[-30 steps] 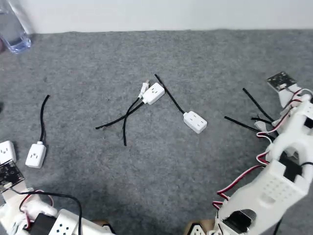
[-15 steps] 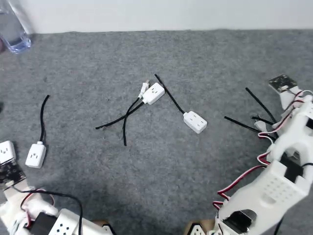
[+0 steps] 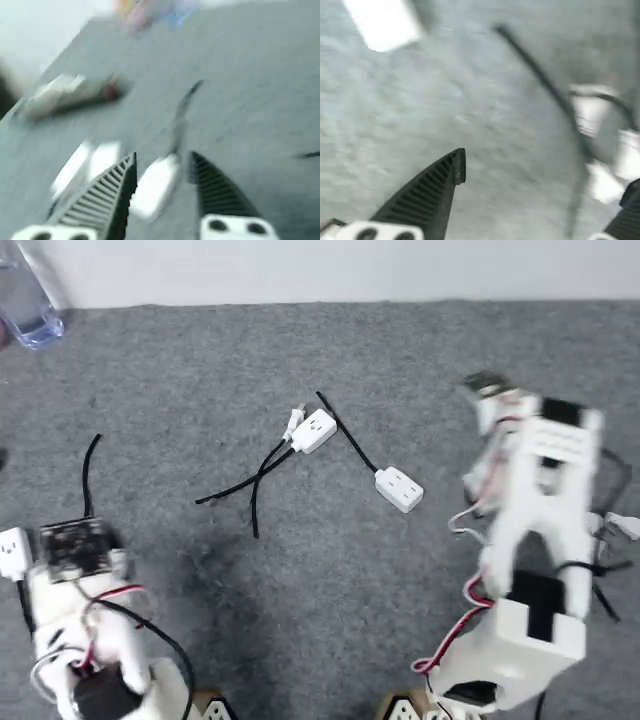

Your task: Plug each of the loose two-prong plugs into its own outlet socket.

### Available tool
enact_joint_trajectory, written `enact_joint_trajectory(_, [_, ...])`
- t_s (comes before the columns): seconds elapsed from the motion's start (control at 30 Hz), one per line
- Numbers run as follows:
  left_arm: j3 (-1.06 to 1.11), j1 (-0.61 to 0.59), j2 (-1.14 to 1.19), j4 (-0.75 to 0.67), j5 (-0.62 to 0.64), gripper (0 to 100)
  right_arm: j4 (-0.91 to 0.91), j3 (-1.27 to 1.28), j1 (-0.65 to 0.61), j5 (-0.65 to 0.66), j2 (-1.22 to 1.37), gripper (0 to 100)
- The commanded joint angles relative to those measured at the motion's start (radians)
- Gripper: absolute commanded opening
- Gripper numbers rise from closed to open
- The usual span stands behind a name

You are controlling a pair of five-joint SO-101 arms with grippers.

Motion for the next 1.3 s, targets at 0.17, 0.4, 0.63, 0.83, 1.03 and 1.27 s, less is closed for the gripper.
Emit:
enact_joint_trajectory(0.17, [-0.142,0.407,0.256,-0.180,0.110,25,-0.475,0.476,-0.113,-0.236,-0.182,46.1])
enact_joint_trajectory(0.4, [-0.486,0.496,0.907,-0.279,0.110,25,-0.765,0.689,-0.070,-0.265,-0.271,46.1])
enact_joint_trajectory(0.63, [-0.825,0.608,1.336,-0.279,0.107,25,-0.803,0.698,-0.054,-0.269,-0.269,46.1])
enact_joint_trajectory(0.83, [-0.967,0.680,1.559,-0.281,0.043,24,-0.874,0.694,0.008,-0.361,-0.269,46.1])
enact_joint_trajectory(1.03, [-1.038,0.710,1.791,-0.316,-0.008,24,-0.911,0.672,0.120,-0.497,-0.269,46.1])
enact_joint_trajectory(1.27, [-1.148,0.712,2.018,-0.336,-0.008,24,-0.906,0.632,0.249,-0.698,-0.251,46.1])
